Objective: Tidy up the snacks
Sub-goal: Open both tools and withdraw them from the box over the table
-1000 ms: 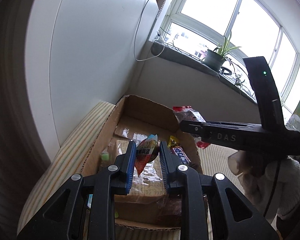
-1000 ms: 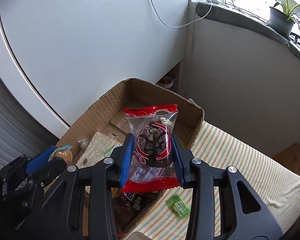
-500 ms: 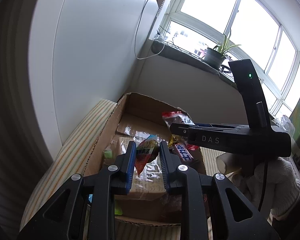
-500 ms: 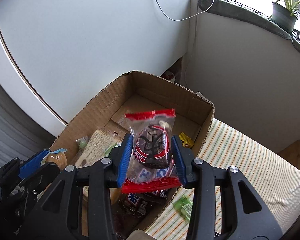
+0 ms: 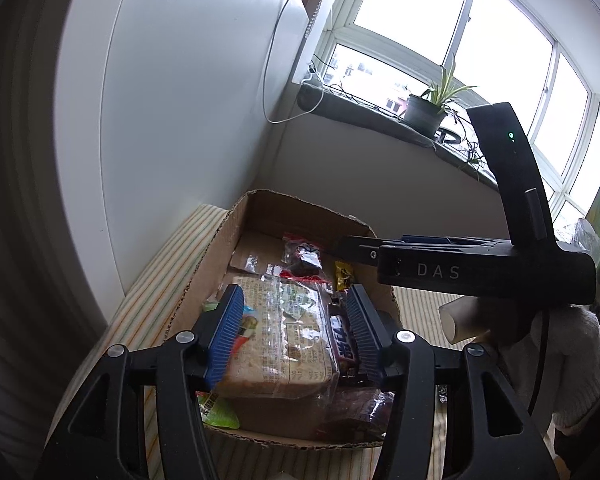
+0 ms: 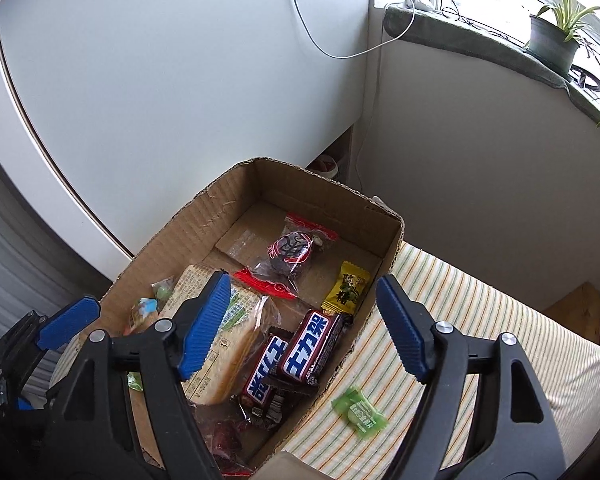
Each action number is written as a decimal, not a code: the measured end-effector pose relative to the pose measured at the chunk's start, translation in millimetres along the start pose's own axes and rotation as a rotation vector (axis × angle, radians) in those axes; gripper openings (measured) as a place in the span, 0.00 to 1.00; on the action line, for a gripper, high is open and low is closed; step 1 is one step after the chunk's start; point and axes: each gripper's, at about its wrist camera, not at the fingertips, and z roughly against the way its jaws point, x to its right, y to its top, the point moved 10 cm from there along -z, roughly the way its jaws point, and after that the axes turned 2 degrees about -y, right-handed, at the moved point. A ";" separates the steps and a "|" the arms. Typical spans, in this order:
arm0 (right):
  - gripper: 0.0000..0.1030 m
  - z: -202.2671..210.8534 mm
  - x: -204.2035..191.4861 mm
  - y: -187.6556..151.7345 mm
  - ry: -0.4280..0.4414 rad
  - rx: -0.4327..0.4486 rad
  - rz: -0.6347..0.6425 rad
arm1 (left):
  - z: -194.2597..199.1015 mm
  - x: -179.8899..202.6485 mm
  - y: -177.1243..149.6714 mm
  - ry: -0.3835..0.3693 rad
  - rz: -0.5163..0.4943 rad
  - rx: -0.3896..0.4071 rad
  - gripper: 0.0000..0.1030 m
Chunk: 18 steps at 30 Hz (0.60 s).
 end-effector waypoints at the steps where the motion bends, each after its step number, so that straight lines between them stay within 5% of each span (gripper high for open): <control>1: 0.76 1.1 -0.2 -0.4 0.000 0.001 0.002 | 0.2 -0.4 0.3 -0.001 0.001 0.000 0.51; 18: 0.76 48.6 20.1 -21.6 -0.024 0.050 -0.021 | 4.6 12.2 -1.9 -0.022 -0.020 0.016 0.51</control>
